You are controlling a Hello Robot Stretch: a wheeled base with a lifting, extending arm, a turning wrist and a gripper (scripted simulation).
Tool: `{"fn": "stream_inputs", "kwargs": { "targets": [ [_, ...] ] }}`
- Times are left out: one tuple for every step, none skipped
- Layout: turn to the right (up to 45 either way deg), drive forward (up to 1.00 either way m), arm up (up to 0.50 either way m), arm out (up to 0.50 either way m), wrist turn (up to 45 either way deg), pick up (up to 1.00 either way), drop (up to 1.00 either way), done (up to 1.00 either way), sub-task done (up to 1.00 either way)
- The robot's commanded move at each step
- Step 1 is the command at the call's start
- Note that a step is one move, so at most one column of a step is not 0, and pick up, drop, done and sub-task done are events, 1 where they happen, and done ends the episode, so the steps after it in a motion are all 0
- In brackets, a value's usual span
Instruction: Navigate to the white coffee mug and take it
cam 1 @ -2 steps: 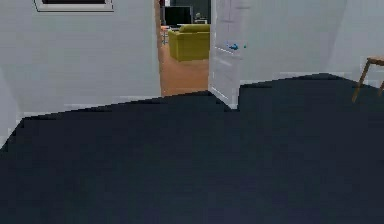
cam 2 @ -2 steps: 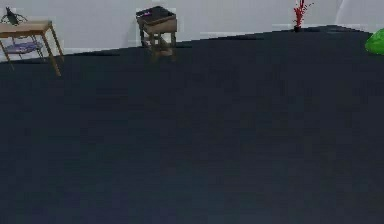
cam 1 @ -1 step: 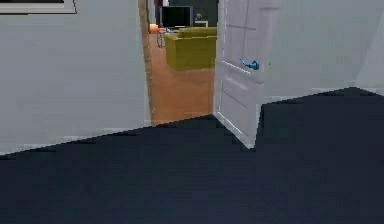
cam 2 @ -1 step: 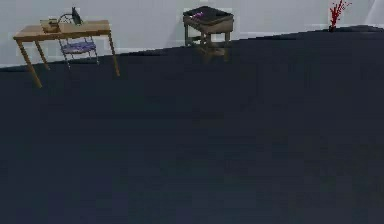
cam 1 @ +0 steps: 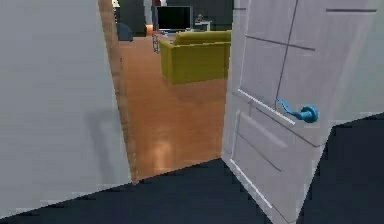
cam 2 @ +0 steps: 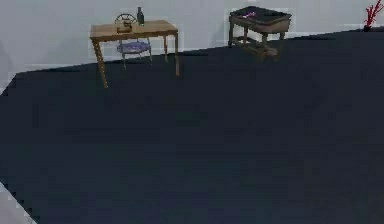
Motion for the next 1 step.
{"fn": "stream_inputs", "kwargs": {
  "targets": [
    [0.0, 1.0, 0.0, 0.0, 0.0, 0.0, 0.0, 0.0, 0.0]
  ]
}}
